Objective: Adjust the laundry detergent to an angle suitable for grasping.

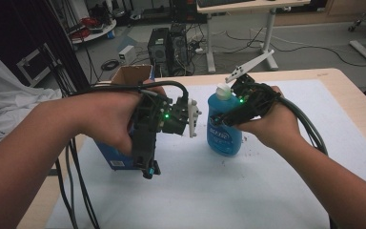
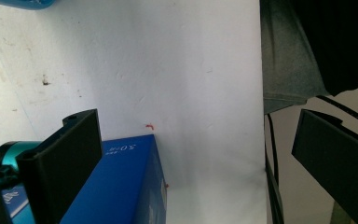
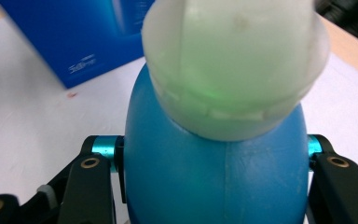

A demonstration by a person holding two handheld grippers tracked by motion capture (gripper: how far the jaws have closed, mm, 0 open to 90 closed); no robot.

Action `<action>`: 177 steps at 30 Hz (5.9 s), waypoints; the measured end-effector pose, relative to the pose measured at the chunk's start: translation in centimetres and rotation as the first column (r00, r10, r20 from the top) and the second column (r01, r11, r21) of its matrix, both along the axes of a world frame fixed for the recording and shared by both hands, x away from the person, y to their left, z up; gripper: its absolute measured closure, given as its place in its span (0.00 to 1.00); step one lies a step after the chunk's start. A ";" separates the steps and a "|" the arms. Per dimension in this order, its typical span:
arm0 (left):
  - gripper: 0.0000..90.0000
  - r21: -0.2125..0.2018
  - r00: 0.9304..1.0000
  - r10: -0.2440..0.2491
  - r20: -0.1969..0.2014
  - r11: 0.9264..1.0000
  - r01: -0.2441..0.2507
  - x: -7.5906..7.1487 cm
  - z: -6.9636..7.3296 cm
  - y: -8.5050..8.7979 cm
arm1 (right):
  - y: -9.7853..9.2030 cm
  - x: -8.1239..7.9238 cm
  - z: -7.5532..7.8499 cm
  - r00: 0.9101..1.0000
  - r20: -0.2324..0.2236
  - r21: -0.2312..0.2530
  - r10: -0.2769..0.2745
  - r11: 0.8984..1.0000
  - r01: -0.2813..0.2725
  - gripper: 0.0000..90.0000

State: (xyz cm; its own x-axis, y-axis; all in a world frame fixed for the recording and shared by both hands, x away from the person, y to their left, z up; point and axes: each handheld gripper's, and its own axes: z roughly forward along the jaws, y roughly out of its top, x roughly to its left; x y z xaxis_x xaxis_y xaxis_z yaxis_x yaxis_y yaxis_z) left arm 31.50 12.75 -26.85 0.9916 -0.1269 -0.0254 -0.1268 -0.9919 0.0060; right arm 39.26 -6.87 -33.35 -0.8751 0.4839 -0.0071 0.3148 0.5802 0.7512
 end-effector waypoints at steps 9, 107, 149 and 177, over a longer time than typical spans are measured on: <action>0.02 0.003 1.000 -0.011 -0.003 1.000 0.011 0.0 0.0 -0.5 | -1.2 -0.2 0.7 0.983 0.023 -0.019 0.182 0.983 -0.182 0.46; 0.02 0.006 1.000 -0.011 0.000 1.000 0.011 0.5 -0.2 -0.7 | -2.5 0.2 -1.0 0.921 -0.020 0.078 0.390 0.919 -0.387 0.26; 0.02 0.014 1.000 -0.003 -0.003 1.000 0.003 0.3 -0.1 -1.1 | -4.7 -0.1 0.5 0.949 0.002 0.141 0.316 0.939 -0.313 0.14; 0.02 0.018 1.000 -0.007 0.008 1.000 0.006 0.1 0.4 -1.4 | -8.3 -0.6 3.6 0.965 -0.037 0.127 0.260 0.959 -0.254 0.02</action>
State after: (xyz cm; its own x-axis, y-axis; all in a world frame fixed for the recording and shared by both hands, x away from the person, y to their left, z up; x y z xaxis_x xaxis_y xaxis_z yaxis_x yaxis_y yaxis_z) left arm 31.63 11.34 -26.40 0.9909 -0.1330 -0.0194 -0.1332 -0.9910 -0.0126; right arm 38.64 -15.19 -29.74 -0.9676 0.2370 0.0871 0.2081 0.5532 0.8066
